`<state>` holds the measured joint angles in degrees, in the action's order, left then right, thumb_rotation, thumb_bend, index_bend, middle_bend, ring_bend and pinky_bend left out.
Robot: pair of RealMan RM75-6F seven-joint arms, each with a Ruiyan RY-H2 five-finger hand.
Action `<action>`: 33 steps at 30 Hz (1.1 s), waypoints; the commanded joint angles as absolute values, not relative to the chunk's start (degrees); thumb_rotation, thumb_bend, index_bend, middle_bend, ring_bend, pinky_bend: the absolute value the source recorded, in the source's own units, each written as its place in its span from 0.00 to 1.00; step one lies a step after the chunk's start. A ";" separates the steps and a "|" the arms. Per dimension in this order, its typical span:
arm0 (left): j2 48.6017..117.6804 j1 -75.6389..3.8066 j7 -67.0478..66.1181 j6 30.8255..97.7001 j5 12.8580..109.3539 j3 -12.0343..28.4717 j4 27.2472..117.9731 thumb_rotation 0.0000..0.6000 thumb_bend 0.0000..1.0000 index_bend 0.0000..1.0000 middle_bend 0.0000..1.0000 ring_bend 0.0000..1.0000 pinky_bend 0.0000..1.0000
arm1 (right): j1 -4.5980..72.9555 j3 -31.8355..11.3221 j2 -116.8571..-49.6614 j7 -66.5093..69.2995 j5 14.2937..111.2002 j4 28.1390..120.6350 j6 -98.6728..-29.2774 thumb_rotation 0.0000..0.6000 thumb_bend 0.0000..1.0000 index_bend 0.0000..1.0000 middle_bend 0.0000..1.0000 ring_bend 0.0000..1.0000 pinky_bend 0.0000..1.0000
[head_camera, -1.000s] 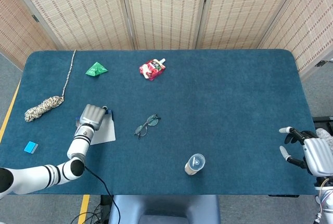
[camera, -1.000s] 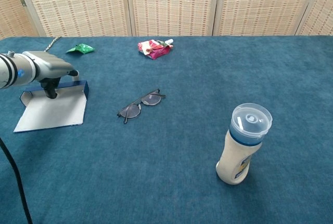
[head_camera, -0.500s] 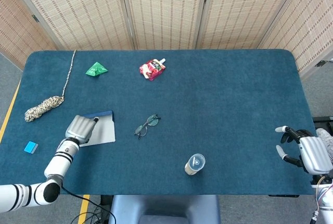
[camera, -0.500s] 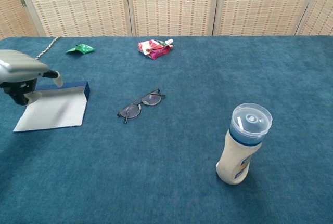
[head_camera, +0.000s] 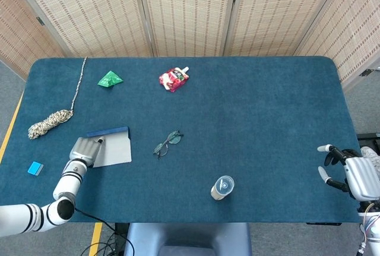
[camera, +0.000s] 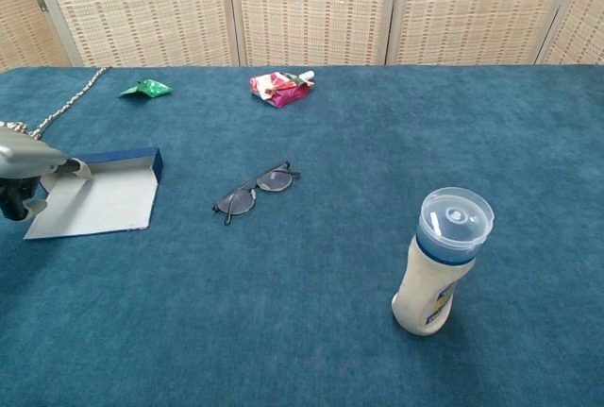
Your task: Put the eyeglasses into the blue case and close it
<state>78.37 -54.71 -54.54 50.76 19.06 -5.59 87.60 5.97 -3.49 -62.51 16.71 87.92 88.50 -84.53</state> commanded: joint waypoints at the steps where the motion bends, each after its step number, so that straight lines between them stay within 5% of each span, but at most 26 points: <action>1: 80.02 -55.94 -54.43 49.64 17.50 -4.90 85.73 1.00 0.61 0.00 0.94 0.90 0.91 | 5.92 -3.47 -62.47 16.80 87.93 88.47 -84.57 1.00 0.35 0.33 0.58 0.56 0.35; 17: 85.52 -60.07 -56.95 53.48 18.47 -2.36 80.84 1.00 0.61 0.00 0.94 0.90 0.91 | 5.27 -3.50 -62.05 16.59 87.69 88.78 -85.20 1.00 0.34 0.33 0.60 0.57 0.35; 24: 83.28 -59.13 -55.46 56.57 23.10 -1.90 85.26 1.00 0.61 0.00 0.94 0.90 0.91 | 5.22 -3.56 -61.95 16.51 87.70 88.95 -85.20 1.00 0.35 0.33 0.60 0.57 0.35; 33: 79.82 -54.95 -45.51 60.11 43.37 -2.31 93.52 1.00 0.61 0.13 0.94 0.90 0.91 | 5.40 -3.53 -62.15 17.01 88.00 88.50 -84.97 1.00 0.35 0.33 0.60 0.57 0.35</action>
<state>81.08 -57.11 -50.88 58.73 34.45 -2.26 91.01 5.39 -3.53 -62.14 17.00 87.99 88.52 -84.98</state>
